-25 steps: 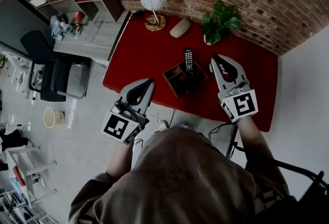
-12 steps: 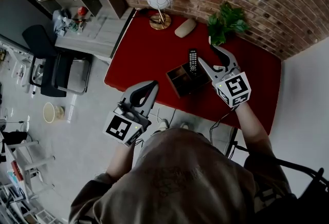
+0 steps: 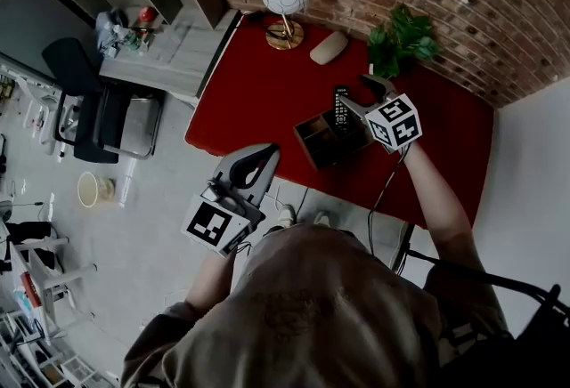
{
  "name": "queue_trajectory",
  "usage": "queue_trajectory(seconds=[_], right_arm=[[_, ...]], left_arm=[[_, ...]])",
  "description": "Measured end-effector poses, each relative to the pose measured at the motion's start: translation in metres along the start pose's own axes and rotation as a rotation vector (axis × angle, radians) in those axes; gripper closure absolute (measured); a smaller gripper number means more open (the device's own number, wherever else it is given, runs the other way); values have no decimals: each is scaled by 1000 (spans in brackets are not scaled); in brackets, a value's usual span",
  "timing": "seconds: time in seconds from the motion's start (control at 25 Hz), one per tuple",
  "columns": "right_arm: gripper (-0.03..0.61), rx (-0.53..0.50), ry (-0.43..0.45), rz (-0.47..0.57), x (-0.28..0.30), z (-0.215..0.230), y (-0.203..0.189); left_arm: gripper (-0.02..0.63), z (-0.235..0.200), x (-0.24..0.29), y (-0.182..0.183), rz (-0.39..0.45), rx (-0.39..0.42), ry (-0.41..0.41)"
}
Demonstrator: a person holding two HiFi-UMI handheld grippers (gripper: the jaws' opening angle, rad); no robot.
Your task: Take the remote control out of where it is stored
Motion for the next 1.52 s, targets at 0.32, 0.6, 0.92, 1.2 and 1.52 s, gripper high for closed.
queue_trajectory(seconds=[0.32, 0.6, 0.92, 1.2, 1.52], right_arm=[[310, 134, 40, -170, 57, 32, -52], [307, 134, 94, -327, 93, 43, -89], [304, 142, 139, -435, 117, 47, -124], [304, 186, 211, -477, 128, 45, -137], [305, 184, 246, -496, 138, 37, -142]], left_arm=[[603, -7, -3, -9, -26, -22, 22], [603, -16, -2, -17, -49, -39, 43], [603, -24, -6, -27, -75, -61, 69], [603, -29, -6, -35, -98, -77, 75], [603, -28, -6, -40, -114, -82, 75]])
Point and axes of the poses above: the fingertips, and each gripper's own axes: x forward along the fingers, z to its right, y out of its top, the point moved 1 cm from there along -x, backward along the fingers, and after that the axes turned 2 degrees about -z, right-handed, at the moved point
